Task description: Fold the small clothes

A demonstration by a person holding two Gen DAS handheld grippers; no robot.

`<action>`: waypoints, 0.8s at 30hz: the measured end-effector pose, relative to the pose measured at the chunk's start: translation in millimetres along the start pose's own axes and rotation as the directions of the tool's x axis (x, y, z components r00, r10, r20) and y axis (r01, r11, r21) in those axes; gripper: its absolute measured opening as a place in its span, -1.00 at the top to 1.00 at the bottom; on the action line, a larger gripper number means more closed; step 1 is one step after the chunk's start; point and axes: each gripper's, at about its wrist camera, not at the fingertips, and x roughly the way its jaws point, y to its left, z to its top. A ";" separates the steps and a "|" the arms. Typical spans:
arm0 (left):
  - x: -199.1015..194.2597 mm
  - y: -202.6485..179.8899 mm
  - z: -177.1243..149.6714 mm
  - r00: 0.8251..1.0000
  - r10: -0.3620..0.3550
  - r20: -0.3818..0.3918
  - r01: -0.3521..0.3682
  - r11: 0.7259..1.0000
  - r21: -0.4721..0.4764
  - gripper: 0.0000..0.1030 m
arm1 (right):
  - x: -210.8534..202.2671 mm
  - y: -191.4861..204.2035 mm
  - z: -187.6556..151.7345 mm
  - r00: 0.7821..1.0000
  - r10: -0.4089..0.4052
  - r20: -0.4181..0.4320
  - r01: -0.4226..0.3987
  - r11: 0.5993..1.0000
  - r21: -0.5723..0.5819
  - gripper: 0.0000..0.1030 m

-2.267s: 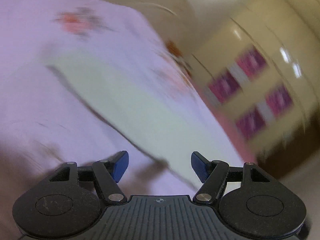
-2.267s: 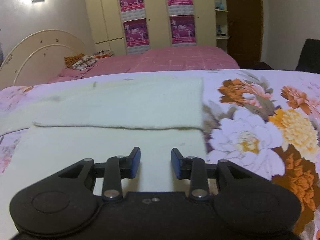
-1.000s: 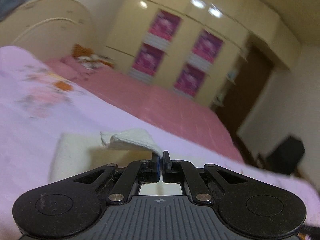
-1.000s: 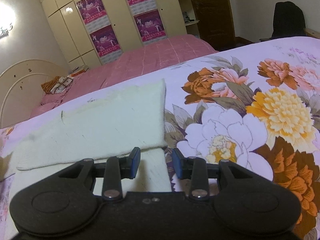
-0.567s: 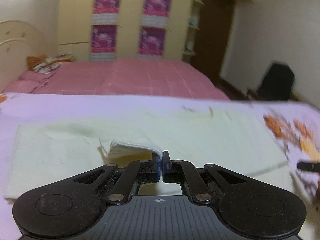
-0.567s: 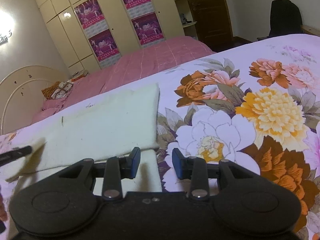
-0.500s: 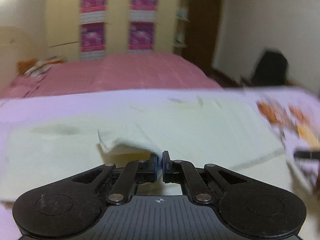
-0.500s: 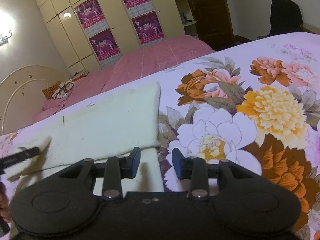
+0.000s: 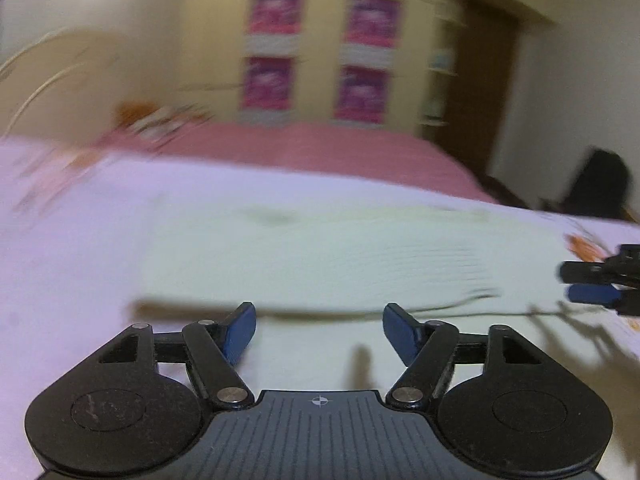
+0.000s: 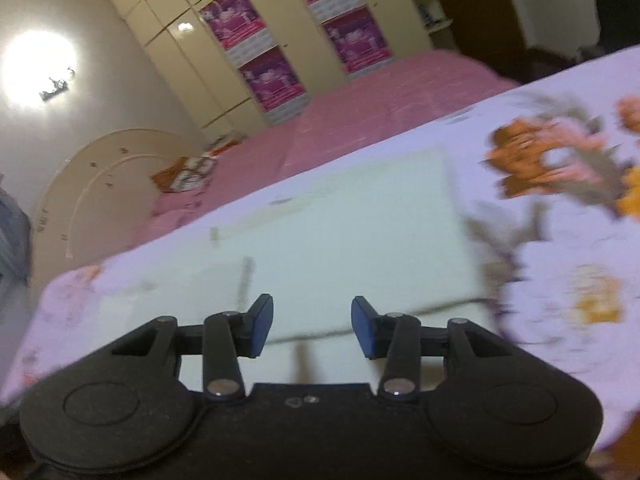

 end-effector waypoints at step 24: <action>59.0 13.1 11.0 0.990 0.100 -0.101 -0.109 0.990 -0.086 -0.31 | 30.1 69.4 35.5 0.995 0.095 0.007 -0.092 0.978 -0.188 0.89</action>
